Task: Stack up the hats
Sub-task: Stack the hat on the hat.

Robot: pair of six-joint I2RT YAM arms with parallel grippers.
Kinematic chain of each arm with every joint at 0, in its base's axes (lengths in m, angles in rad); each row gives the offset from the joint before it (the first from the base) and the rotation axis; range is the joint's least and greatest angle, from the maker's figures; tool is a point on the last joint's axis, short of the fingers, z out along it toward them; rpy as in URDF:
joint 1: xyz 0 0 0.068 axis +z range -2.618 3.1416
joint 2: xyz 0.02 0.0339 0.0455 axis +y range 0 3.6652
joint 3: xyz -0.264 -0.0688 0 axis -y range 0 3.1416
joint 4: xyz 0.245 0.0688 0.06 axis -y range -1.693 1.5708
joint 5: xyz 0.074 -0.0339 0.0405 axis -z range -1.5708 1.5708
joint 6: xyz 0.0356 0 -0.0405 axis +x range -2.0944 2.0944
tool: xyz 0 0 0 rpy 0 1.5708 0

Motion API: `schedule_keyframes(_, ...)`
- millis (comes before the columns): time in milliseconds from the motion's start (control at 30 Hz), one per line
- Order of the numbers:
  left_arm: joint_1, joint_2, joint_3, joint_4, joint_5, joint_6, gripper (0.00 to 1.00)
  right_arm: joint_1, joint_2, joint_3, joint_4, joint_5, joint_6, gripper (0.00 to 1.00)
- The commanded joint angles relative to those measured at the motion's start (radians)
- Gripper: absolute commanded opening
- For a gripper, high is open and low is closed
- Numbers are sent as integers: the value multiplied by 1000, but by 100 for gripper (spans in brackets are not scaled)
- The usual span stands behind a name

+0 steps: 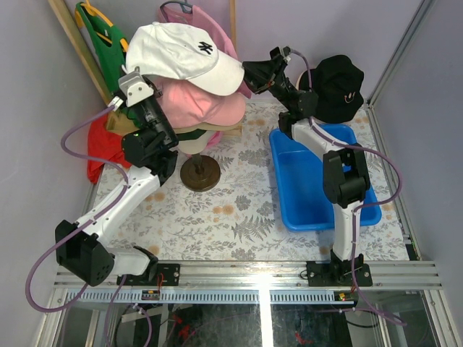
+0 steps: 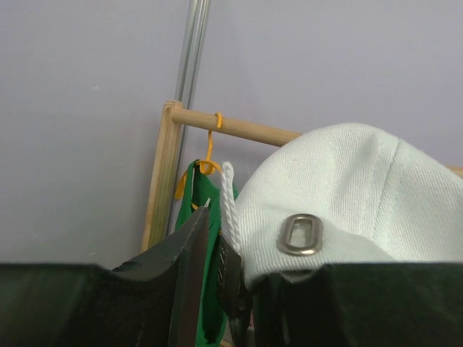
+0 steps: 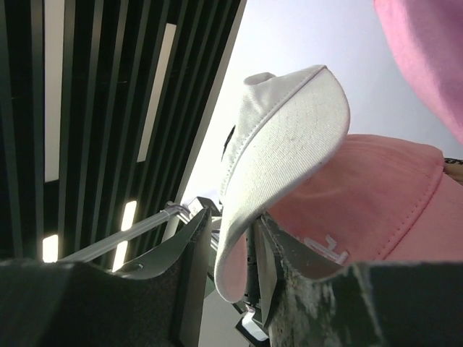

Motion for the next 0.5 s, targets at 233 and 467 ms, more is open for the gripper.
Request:
schedule_keyframes(233,-24,-24,-13,40,53,66,26,74,-22,-6,88,58,409,42)
schedule_keyframes(467,-32,-26,-18,35,61,79,26,100,-73,-75,51,53,357,45)
